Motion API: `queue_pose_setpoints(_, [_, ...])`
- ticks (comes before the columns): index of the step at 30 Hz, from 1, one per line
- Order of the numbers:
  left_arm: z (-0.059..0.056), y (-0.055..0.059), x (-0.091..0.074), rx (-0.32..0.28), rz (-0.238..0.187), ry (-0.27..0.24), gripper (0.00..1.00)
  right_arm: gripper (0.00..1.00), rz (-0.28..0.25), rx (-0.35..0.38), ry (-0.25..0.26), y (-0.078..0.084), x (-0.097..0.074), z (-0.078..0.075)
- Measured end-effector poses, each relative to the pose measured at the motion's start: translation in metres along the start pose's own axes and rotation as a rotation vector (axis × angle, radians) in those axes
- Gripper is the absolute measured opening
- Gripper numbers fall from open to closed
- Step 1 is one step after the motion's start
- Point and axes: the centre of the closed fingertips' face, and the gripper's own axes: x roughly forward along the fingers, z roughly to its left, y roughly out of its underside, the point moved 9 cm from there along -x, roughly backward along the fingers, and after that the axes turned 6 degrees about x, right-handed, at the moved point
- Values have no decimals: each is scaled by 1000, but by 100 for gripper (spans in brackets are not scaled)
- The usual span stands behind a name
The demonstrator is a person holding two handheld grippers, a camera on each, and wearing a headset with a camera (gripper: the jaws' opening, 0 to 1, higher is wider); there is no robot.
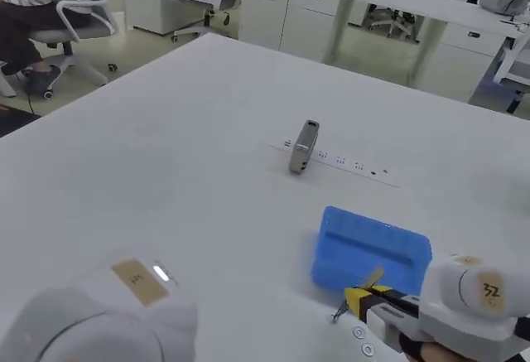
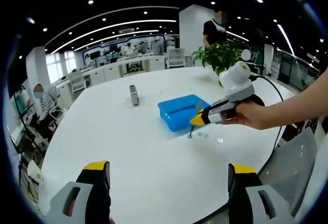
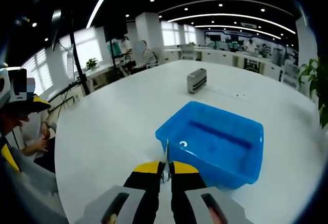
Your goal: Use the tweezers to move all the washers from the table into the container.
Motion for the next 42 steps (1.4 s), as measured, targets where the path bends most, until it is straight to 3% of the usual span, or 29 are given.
queue_pose_setpoints(6, [-1,-1,-1,5,-6,2,97,2,52,-132,11,2,-1,10])
queue_pose_setpoints(10, [0,-2,-2,8,-12,-1,97,2,74,-138,14,-1,0,8])
queue_pose_setpoints(18, [2,-6,-9,19,-31,-9,98,1,108,-78,-5,-5,-1,5])
queue_pose_setpoints(22, [2,-6,-11,28,-34,-13,98,1,115,-130,-20,-8,-9,8])
queue_pose_setpoints(27, [0,-8,-13,29,-45,-14,98,1,97,-125,-18,-15,-20,5])
queue_pose_setpoints(32, [-2,-11,-15,39,-56,-13,98,1,83,-65,-12,-23,-29,2])
queue_pose_setpoints(42, [-4,-11,-16,44,-61,-8,98,1,22,-89,15,-47,-39,-2])
